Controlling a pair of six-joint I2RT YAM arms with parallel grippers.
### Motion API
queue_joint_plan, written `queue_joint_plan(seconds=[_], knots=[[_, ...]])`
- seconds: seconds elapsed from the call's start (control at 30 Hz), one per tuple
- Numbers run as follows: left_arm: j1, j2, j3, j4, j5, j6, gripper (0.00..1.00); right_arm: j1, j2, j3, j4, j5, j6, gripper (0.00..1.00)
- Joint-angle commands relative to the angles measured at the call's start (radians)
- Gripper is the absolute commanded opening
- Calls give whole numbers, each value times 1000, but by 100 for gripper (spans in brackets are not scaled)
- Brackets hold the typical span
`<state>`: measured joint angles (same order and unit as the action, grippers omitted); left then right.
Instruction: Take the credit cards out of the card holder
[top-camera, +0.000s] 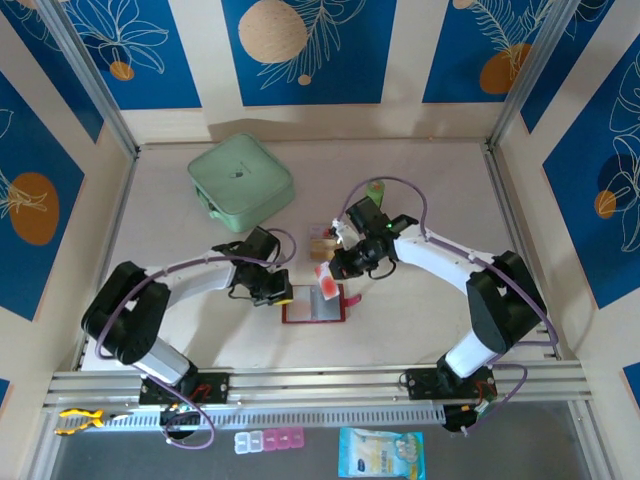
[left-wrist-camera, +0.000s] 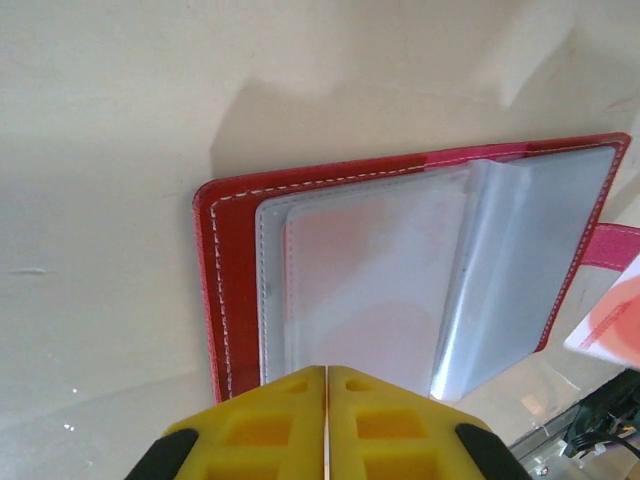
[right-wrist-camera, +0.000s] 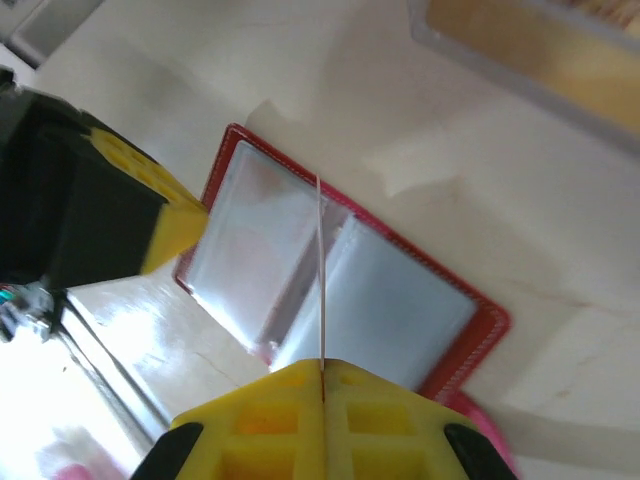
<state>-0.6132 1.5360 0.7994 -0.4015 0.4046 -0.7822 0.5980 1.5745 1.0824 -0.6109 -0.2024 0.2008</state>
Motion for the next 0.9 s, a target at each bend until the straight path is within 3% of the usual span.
queue_joint_plan(seconds=[0.0,0.2,0.33,0.6,0.87], knots=[[2,-42,11,-26,-37,18,9,-17,-2,78,-126,111,-337,0],[13,-81,-6,-44,-63,24,9,-33,39,229,-161,220,-720,0],[27,-107,-18,-53,-73,25,9,-55,116,373,-218,254,-870,0],[46,-154,-49,-66,-87,13,9,-78,298,639,-326,218,-990,0],[56,-178,-65,-82,-90,11,10,-90,416,721,-343,221,-1027,0]])
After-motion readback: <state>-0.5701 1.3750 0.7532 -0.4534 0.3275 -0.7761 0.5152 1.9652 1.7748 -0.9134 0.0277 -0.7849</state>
